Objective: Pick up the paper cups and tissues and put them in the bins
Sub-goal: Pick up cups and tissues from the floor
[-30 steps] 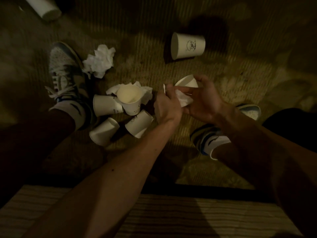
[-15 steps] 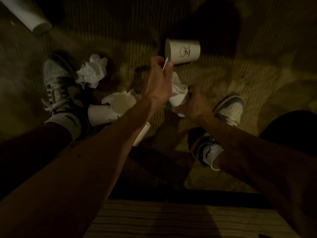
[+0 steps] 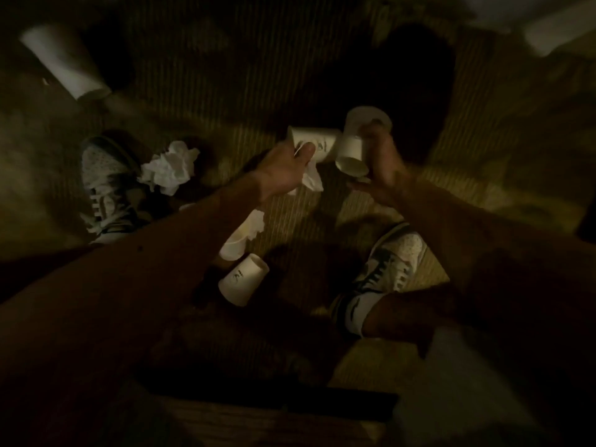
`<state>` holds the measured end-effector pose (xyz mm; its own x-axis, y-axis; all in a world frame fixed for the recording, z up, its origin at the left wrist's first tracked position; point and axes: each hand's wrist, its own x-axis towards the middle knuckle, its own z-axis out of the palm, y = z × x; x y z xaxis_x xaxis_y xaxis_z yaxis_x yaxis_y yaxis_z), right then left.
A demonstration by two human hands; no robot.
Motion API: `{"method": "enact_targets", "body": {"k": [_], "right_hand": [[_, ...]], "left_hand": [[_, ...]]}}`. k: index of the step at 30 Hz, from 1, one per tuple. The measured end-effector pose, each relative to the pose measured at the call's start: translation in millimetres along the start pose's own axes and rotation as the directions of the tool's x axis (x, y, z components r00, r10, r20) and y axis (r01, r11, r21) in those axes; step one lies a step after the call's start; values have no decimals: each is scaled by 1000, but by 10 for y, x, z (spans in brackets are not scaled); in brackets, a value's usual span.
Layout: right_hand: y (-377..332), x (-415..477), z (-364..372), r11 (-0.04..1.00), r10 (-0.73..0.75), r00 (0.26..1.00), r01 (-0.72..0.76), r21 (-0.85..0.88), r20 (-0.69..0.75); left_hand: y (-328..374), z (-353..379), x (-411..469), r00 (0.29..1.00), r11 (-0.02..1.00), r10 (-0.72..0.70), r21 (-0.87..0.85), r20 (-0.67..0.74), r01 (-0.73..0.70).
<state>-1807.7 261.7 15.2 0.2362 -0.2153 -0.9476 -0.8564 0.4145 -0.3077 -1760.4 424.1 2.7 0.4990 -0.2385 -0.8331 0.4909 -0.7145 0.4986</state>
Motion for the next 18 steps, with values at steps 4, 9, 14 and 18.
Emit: {"method": "enact_targets", "body": {"k": [4, 9, 14, 18], "right_hand": [[-275, 154, 290, 981, -40, 996, 54, -184, 79], [-403, 130, 351, 961, 67, 940, 30, -275, 336], [-384, -410, 303, 955, 39, 887, 103, -278, 461], [-641, -1152, 26, 896, -22, 880, 228, -381, 474]], "left_hand": [[119, -152, 210, 991, 999, -44, -17, -127, 42], [258, -469, 278, 999, 927, 40, 374, 1, -38], [546, -809, -360, 991, 829, 39, 549, 127, -103], [1089, -928, -1001, 984, 786, 54, 600, 170, -147]]}}
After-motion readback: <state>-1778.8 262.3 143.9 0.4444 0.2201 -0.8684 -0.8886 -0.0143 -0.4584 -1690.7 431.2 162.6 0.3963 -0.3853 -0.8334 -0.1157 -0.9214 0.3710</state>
